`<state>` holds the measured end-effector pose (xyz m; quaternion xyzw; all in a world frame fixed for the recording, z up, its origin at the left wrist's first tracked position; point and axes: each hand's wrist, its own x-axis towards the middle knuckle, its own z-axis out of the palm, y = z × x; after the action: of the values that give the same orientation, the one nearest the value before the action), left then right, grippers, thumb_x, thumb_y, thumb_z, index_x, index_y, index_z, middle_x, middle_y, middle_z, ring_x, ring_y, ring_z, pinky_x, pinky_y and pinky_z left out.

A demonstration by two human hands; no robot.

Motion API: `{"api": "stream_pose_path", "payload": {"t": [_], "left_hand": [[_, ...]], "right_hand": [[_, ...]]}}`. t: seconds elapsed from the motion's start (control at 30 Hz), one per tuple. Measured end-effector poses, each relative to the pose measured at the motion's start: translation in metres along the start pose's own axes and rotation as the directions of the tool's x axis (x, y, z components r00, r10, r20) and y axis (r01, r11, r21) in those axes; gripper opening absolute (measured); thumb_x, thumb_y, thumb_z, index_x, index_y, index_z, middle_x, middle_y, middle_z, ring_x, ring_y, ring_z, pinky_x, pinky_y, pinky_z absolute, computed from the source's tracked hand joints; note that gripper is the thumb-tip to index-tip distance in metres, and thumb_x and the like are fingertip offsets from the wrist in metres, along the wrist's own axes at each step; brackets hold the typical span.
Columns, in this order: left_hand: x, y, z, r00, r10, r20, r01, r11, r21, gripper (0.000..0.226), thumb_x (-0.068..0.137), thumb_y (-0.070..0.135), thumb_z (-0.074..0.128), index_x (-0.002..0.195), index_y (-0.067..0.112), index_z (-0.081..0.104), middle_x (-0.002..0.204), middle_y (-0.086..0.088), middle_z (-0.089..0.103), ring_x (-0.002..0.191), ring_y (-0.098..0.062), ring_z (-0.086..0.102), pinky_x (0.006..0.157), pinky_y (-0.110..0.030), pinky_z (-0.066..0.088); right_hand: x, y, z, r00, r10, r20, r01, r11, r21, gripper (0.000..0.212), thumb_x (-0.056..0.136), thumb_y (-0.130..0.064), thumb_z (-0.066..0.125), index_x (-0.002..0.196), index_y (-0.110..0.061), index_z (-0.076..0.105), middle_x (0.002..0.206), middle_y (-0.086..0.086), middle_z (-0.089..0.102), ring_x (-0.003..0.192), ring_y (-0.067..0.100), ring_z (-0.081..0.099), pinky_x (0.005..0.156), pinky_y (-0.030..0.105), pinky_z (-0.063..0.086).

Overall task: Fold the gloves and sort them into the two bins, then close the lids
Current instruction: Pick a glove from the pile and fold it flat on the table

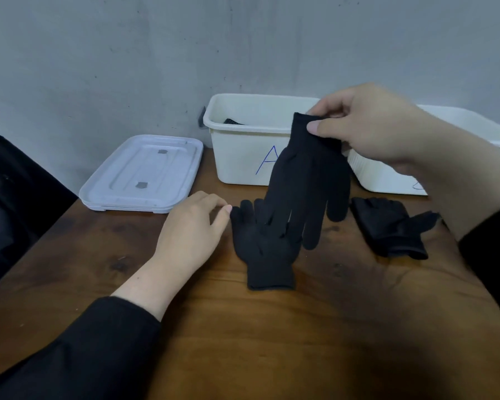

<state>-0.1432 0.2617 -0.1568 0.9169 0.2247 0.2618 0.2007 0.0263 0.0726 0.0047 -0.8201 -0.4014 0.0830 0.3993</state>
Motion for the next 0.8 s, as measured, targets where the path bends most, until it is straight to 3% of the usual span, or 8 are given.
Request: {"api": "stream_pose_path", "payload": {"t": [0.13, 0.23, 0.3, 0.37, 0.43, 0.57, 0.63, 0.8], "left_hand": [[-0.001, 0.001, -0.005, 0.998, -0.031, -0.054, 0.029, 0.999, -0.038, 0.024, 0.102, 0.033, 0.049, 0.111, 0.023, 0.068, 0.102, 0.009, 0.065, 0.092, -0.009, 0.058, 0.073, -0.019, 0.039], [0.000, -0.001, -0.007, 0.995, -0.058, -0.078, 0.053, 0.996, -0.070, 0.022, 0.102, 0.027, 0.050, 0.112, 0.021, 0.069, 0.105, 0.008, 0.066, 0.094, -0.009, 0.057, 0.077, -0.022, 0.041], [0.001, -0.004, -0.007, 0.994, -0.081, -0.067, 0.076, 0.994, -0.082, 0.022, 0.101, 0.023, 0.050, 0.114, 0.021, 0.069, 0.107, 0.008, 0.066, 0.095, -0.009, 0.056, 0.080, -0.023, 0.040], [0.003, -0.007, -0.006, 0.995, -0.089, -0.045, 0.085, 0.993, -0.085, 0.023, 0.100, 0.021, 0.050, 0.114, 0.023, 0.068, 0.109, 0.008, 0.066, 0.097, -0.010, 0.058, 0.082, -0.025, 0.043], [0.004, -0.009, -0.003, 0.997, -0.080, 0.010, 0.080, 0.994, -0.080, 0.024, 0.099, 0.021, 0.050, 0.114, 0.024, 0.068, 0.109, 0.008, 0.066, 0.098, -0.013, 0.060, 0.086, -0.030, 0.048], [0.004, -0.011, 0.007, 0.990, -0.025, 0.142, 0.032, 0.999, -0.042, 0.023, 0.098, 0.031, 0.053, 0.116, 0.027, 0.067, 0.104, 0.009, 0.064, 0.101, -0.013, 0.060, 0.092, -0.038, 0.049], [0.004, -0.012, 0.011, 0.988, -0.004, 0.156, 0.010, 0.999, -0.039, 0.024, 0.097, 0.039, 0.056, 0.115, 0.029, 0.068, 0.102, 0.011, 0.065, 0.103, -0.013, 0.059, 0.094, -0.044, 0.048], [0.004, -0.011, 0.014, 0.976, 0.035, 0.213, -0.041, 0.999, 0.022, 0.029, 0.097, 0.038, 0.058, 0.125, 0.031, 0.064, 0.112, 0.011, 0.062, 0.110, -0.016, 0.054, 0.100, -0.047, 0.043]], "right_hand": [[0.017, -0.015, 0.004, 0.990, -0.102, -0.101, 0.095, 0.993, -0.073, 0.010, 0.098, -0.023, 0.064, 0.097, -0.025, 0.074, 0.087, -0.008, 0.074, 0.068, -0.003, 0.063, 0.063, 0.012, 0.048], [0.006, -0.018, 0.014, 0.964, -0.212, -0.161, 0.196, 0.974, -0.110, 0.013, 0.100, -0.024, 0.060, 0.100, -0.026, 0.073, 0.085, -0.008, 0.074, 0.070, 0.005, 0.066, 0.059, 0.018, 0.048], [-0.018, -0.007, 0.038, 0.962, -0.251, -0.109, 0.243, 0.967, -0.076, 0.014, 0.100, -0.020, 0.060, 0.100, -0.026, 0.072, 0.085, -0.010, 0.074, 0.074, 0.009, 0.068, 0.065, 0.020, 0.051], [-0.052, 0.023, 0.073, 0.955, -0.298, 0.007, 0.293, 0.936, -0.196, 0.014, 0.100, -0.025, 0.060, 0.104, -0.032, 0.071, 0.100, -0.018, 0.070, 0.096, 0.002, 0.063, 0.087, 0.017, 0.048], [-0.088, 0.056, 0.109, 0.944, -0.293, 0.154, 0.326, 0.905, -0.274, 0.021, 0.099, -0.034, 0.060, 0.117, -0.034, 0.070, 0.115, -0.024, 0.063, 0.112, -0.002, 0.055, 0.101, 0.029, 0.045], [-0.123, 0.089, 0.131, 0.957, -0.208, 0.202, 0.247, 0.950, -0.193, 0.041, 0.094, -0.051, 0.053, 0.129, -0.034, 0.066, 0.131, -0.029, 0.054, 0.126, -0.008, 0.047, 0.106, 0.016, 0.039], [-0.122, 0.090, 0.127, 0.966, -0.191, 0.173, 0.222, 0.959, -0.178, 0.039, 0.093, -0.048, 0.057, 0.128, -0.034, 0.066, 0.131, -0.027, 0.055, 0.125, -0.007, 0.047, 0.098, 0.005, 0.037], [-0.118, 0.100, 0.127, 0.957, -0.201, 0.212, 0.243, 0.950, -0.196, 0.029, 0.092, -0.045, 0.062, 0.114, -0.030, 0.073, 0.125, -0.025, 0.055, 0.125, -0.005, 0.046, 0.105, 0.006, 0.029]]}}
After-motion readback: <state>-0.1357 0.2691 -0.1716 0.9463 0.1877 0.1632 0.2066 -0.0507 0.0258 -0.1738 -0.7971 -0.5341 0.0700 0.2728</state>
